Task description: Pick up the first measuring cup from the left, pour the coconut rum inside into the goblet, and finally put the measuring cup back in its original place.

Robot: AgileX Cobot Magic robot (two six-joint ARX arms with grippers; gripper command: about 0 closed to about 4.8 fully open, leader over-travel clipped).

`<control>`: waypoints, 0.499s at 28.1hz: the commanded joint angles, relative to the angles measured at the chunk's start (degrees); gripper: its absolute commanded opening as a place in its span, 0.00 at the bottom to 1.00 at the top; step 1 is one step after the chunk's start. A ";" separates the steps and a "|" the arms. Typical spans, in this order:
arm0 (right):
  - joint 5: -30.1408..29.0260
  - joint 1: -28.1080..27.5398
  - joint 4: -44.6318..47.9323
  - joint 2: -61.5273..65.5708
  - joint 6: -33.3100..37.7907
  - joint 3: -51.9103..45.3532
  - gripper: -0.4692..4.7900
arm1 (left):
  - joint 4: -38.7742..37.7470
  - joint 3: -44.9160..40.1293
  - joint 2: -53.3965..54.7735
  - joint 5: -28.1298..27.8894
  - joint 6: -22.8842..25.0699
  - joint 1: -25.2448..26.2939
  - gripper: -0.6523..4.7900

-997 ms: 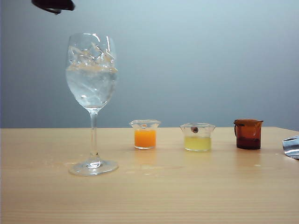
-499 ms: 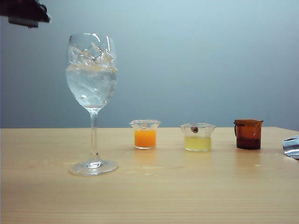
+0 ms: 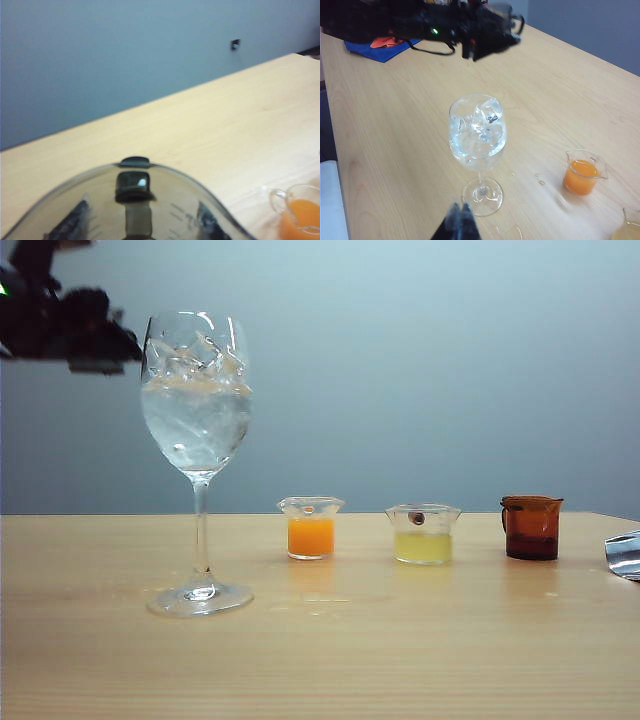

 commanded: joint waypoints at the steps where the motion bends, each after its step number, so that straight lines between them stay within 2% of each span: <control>1: -0.15 0.00 0.55 -0.24 -0.17 0.22 0.08 | 4.79 0.24 3.89 1.86 -1.42 -0.11 0.11; 4: -0.13 0.00 0.55 -0.24 -0.17 0.22 0.08 | 7.50 0.24 7.26 4.15 -1.49 -0.13 0.11; 14: -0.13 0.00 0.52 -0.17 -0.17 0.22 0.08 | 14.14 0.24 18.95 6.56 -2.08 -0.98 0.11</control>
